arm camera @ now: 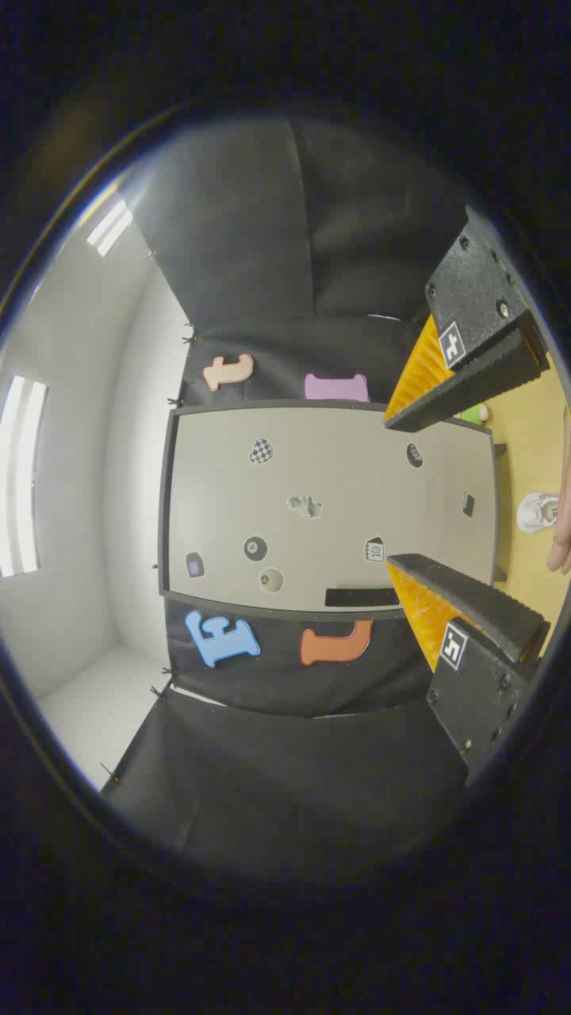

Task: Open the shoe cabinet door, grab the shoes and put them into the shoe cabinet, then close the shoe cabinet door.

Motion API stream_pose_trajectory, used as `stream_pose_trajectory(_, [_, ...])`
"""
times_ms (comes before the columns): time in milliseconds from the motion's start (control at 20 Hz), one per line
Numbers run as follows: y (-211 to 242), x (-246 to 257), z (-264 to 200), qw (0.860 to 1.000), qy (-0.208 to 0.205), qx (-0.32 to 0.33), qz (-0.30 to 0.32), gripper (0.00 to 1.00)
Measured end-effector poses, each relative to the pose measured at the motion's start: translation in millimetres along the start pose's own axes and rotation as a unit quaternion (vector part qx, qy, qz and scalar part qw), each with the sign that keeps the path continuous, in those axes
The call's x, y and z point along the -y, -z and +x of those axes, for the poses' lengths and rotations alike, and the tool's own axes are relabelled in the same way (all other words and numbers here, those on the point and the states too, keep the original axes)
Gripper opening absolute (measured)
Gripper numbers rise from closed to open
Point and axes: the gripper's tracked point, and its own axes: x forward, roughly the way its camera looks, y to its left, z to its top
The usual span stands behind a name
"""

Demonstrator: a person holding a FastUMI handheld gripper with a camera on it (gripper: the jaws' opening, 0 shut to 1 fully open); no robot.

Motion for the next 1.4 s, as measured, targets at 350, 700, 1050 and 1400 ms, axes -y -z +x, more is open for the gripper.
stream_pose_trajectory(350, [11, -2, 6, 1.000, -0.015, -0.014, 0.015, 1.00])
stream_pose_trajectory(700, [16, -4, 15, 0.999, -0.011, -0.023, 0.021, 1.00])
stream_pose_trajectory(1050, [20, -40, 59, 0.999, -0.036, -0.016, 0.011, 1.00])
stream_pose_trajectory(1400, [22, -84, 117, 0.997, -0.070, 0.015, 0.000, 0.99])
